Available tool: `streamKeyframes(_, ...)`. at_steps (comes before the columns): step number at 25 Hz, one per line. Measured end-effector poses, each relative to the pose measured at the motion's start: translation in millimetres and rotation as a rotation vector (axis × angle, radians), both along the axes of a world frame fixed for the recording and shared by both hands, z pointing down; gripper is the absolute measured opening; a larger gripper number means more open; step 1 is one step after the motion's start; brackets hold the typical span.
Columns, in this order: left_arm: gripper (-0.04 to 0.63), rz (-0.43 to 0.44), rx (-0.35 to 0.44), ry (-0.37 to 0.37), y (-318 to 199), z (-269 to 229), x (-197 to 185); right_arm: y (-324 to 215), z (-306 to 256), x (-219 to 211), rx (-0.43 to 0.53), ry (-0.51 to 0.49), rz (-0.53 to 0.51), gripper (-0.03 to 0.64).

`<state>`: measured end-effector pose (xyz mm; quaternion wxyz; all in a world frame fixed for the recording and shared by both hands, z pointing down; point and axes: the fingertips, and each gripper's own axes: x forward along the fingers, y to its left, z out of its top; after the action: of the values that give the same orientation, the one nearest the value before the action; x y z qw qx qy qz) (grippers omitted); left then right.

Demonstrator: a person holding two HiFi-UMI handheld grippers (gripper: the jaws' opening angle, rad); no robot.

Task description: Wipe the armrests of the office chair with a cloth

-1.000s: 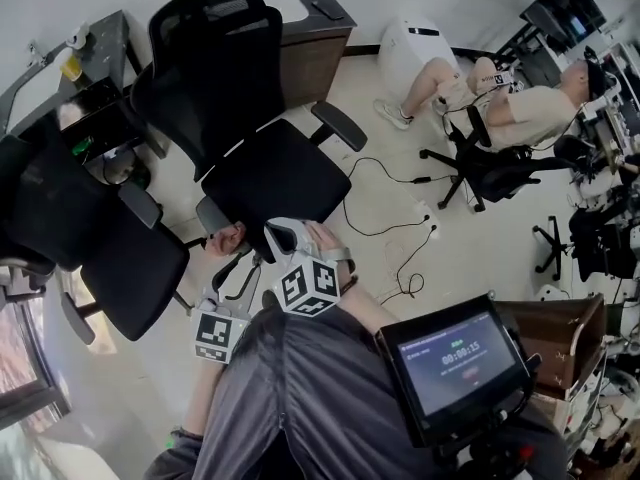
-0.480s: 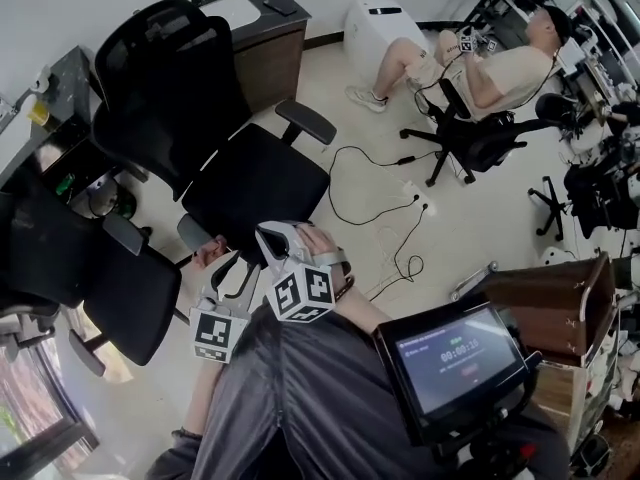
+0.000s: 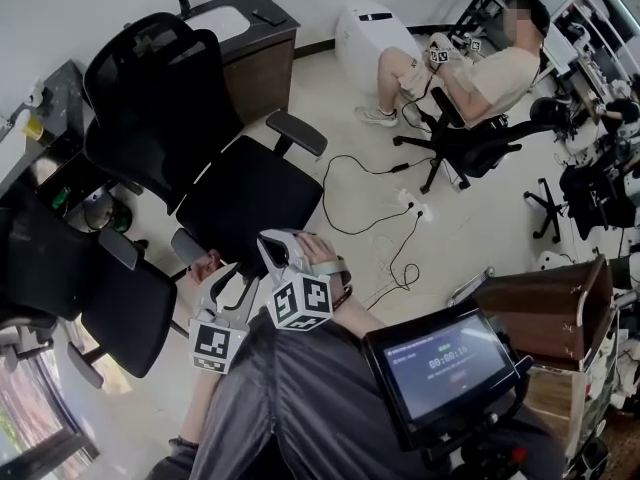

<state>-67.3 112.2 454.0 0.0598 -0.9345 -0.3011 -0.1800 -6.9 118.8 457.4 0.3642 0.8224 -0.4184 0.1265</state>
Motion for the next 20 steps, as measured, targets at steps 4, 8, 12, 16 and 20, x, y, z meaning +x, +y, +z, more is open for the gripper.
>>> streamKeyframes(4, 0.164, 0.016, 0.002, -0.004, 4, 1, 0, 11, -1, 1, 0.009, -0.004, 0.024, 0.000)
streamKeyframes(8, 0.164, 0.057, 0.002, 0.001, 11, 2, 8, 25, -6, 10, 0.014, 0.011, 0.066, 0.000)
streamKeyframes(12, 0.163, 0.109, 0.004, 0.005, 28, 3, 13, 43, -11, 15, 0.014, 0.030, 0.108, 0.000)
streamKeyframes(16, 0.163, 0.168, 0.002, 0.010, 45, 2, 17, 60, -15, 17, 0.020, 0.043, 0.151, 0.000)
streamKeyframes(20, 0.161, 0.204, 0.005, 0.011, 55, -4, 17, 66, -21, 13, 0.031, 0.049, 0.173, 0.000)
